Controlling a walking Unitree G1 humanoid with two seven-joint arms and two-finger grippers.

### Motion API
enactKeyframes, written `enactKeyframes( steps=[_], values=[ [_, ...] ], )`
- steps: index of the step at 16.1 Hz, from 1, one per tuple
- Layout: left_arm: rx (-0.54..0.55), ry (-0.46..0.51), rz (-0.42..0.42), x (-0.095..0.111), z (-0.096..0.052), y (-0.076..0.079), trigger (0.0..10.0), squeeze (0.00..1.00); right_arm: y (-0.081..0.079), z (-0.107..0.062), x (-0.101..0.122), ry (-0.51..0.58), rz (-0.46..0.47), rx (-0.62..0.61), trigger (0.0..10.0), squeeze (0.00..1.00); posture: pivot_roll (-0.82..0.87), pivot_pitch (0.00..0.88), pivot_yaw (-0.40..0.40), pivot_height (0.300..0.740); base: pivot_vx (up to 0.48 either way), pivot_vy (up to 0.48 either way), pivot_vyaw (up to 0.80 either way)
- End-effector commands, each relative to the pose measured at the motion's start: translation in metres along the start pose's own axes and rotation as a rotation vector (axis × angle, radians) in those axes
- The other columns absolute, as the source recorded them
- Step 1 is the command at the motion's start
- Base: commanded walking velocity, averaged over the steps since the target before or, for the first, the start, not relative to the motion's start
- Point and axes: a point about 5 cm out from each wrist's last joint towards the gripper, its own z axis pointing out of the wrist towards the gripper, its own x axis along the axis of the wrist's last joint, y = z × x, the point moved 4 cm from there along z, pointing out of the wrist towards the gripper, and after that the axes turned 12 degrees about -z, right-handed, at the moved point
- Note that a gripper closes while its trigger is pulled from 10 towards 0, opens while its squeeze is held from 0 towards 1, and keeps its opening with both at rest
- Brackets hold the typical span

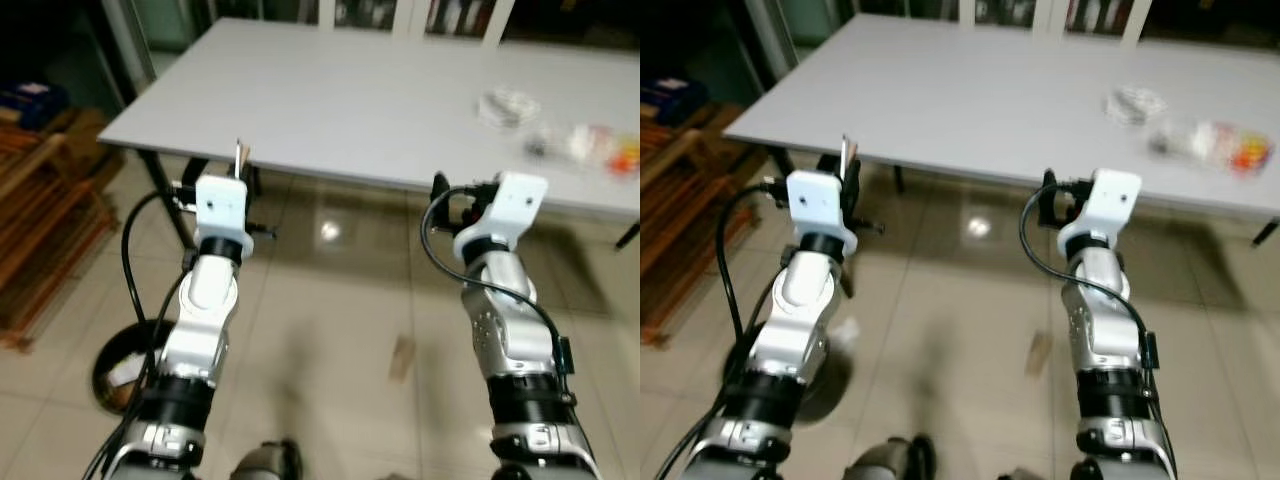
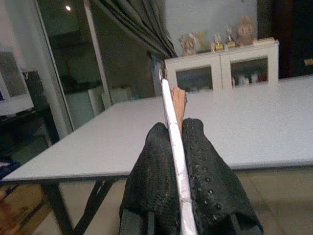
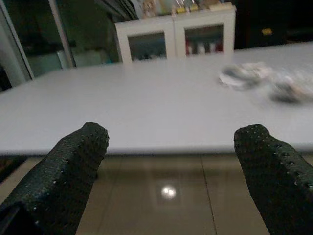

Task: Picking trash to rubbish bin

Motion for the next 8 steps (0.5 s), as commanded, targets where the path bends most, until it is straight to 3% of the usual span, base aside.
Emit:
enactKeyframes(
  steps=[1, 5, 8],
  values=[
    [-0.024, -0.002, 0.005, 0.0006, 0.0009, 0.0058, 10.0, 0.0, 0.0045, 0.0005, 0.0001, -0.007, -0.005, -0.015, 10.0, 0.0, -0.03, 0.078, 0.005, 0.74, -0.285, 0.0, 0.0],
    [-0.022, -0.005, 0.003, -0.0001, 0.0005, 0.0059, 10.0, 0.0, 0.0036, -0.0001, -0.0006, -0.011, -0.008, -0.009, 10.0, 0.0, -0.03, 0.079, 0.006, 0.74, -0.285, 0.0, 0.0],
    [-0.004, -0.04, 0.006, -0.006, 0.0012, 0.0044, 10.0, 0.0, 0.0019, -0.0007, -0.0011, -0.015, -0.006, 0.0, 10.0, 0.0, -0.03, 0.08, 0.005, 0.74, 0.0, 0.0, 0.0]
  ],
)
